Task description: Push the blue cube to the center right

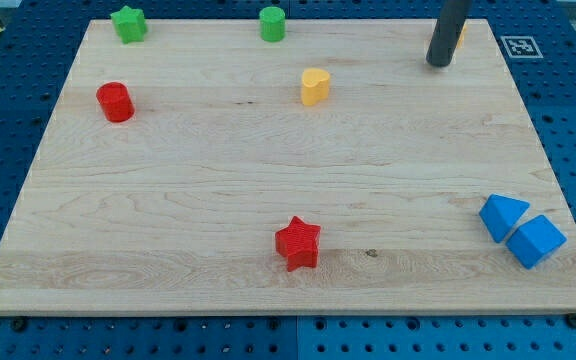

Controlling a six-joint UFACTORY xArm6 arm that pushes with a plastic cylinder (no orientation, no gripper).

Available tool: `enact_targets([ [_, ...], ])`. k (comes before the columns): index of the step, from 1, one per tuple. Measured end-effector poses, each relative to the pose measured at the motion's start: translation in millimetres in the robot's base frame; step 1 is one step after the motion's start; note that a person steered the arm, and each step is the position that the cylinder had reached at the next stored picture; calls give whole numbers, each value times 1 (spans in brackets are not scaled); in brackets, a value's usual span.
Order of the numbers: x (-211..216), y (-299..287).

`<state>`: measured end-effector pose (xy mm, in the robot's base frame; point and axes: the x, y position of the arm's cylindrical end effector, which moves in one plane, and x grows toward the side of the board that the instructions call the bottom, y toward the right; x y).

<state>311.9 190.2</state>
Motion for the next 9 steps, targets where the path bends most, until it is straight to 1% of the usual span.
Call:
enact_targets([
  [1,54,-26],
  [2,77,-25],
  [4,84,-23],
  [7,76,-6],
  [8,89,-20],
  [9,123,-40],
])
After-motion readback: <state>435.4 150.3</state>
